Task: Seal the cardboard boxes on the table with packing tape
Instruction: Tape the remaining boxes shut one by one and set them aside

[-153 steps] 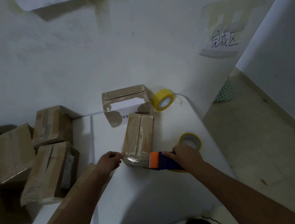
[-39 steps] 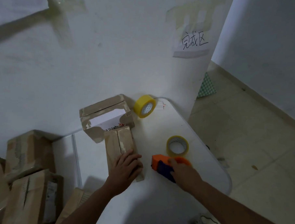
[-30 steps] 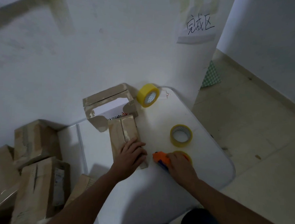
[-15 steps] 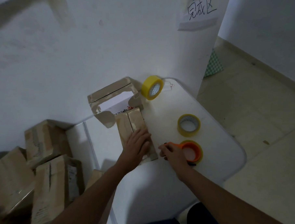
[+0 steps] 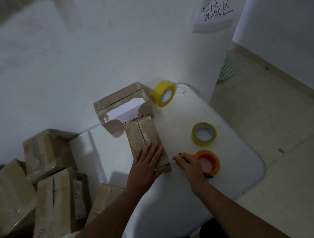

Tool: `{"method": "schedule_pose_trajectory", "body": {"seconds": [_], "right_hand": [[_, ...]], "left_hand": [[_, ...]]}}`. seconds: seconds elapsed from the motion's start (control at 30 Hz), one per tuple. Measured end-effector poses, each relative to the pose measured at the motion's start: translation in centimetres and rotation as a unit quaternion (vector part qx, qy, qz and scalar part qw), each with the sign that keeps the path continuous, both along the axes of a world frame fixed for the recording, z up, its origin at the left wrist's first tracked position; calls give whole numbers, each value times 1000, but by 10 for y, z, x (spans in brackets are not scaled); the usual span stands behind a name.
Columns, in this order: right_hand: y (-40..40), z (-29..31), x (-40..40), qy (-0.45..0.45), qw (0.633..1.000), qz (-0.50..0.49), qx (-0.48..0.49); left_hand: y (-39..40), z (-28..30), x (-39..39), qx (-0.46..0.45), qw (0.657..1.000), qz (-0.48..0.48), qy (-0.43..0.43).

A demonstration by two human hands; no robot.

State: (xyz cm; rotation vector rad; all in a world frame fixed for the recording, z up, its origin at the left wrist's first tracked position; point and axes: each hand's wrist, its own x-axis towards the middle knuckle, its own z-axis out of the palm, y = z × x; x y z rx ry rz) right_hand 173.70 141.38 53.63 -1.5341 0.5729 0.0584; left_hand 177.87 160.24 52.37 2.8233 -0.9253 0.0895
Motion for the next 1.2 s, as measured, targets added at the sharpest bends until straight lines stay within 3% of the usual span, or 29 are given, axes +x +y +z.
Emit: {"method": "schedule_pose_trajectory", "body": {"seconds": [0.23,0.47,0.77,1.03,1.2], "right_hand": [[-1,-5,3,-29,995,38,-93],[2,-16,8,-111,963,101,-223],[16,-33,23,-139,929,164,-302],[19,-38,35,-60,952,156,-255],[8,-32,35,-41,897,264,-352]], "left_hand": [[0,1,-3,30,999,-10,9],[10,7,6,44,998,-31,27],[9,5,7,37,998,-44,11],[8,6,6,32,999,-37,17],[11,7,6,25,999,-39,16]]}}
